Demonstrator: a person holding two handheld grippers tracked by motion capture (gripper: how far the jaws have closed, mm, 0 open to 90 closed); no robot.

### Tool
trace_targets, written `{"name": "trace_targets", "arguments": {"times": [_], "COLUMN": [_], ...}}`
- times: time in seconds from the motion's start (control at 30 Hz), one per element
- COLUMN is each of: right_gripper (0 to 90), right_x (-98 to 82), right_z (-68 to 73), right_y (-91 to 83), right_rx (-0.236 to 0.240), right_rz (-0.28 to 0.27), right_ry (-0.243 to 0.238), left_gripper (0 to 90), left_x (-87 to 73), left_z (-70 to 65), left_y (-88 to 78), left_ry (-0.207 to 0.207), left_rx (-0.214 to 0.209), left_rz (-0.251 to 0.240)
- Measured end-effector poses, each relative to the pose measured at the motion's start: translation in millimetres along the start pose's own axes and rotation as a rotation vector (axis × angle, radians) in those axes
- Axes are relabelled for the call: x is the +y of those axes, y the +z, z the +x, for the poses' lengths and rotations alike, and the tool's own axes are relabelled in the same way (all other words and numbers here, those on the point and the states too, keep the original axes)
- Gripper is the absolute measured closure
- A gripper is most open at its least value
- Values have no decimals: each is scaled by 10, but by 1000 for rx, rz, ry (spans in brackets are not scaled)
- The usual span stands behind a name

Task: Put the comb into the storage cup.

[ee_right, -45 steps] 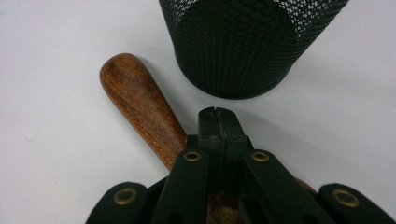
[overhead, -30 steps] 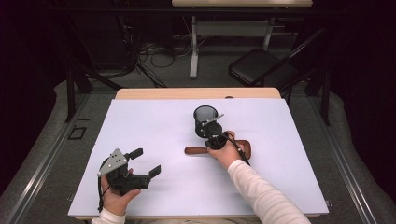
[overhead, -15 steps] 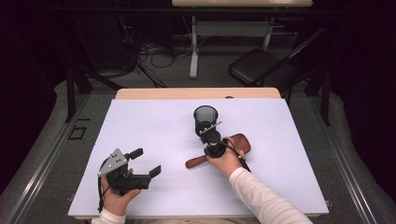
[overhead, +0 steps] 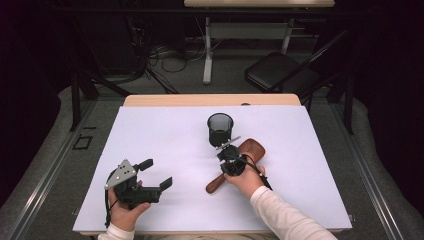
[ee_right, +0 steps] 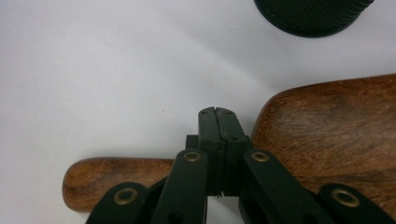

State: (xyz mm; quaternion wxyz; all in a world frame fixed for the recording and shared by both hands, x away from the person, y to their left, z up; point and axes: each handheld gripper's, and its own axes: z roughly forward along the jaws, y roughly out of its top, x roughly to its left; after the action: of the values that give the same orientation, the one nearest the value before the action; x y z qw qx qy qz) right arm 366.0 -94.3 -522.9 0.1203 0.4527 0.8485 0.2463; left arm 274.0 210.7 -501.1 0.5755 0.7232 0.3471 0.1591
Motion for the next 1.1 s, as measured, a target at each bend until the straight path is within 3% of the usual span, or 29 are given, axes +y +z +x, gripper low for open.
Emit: {"name": "trace_targets", "arguments": {"times": [0.37,1.1], "right_gripper": [900,900], "right_x": [-125,-306], "right_z": [-74,-163], "right_y": [-116,-233], "right_rx": [27,30], "right_rz": [-21,-27], "right_ry": [14,31], "left_gripper": [30,30], "left_x": [0,-1], "left_z": [-4,2], "left_y": [3,-3], "left_ry": [2,3], "left_rx": [0,1], "left_rz": [1,-1]}}
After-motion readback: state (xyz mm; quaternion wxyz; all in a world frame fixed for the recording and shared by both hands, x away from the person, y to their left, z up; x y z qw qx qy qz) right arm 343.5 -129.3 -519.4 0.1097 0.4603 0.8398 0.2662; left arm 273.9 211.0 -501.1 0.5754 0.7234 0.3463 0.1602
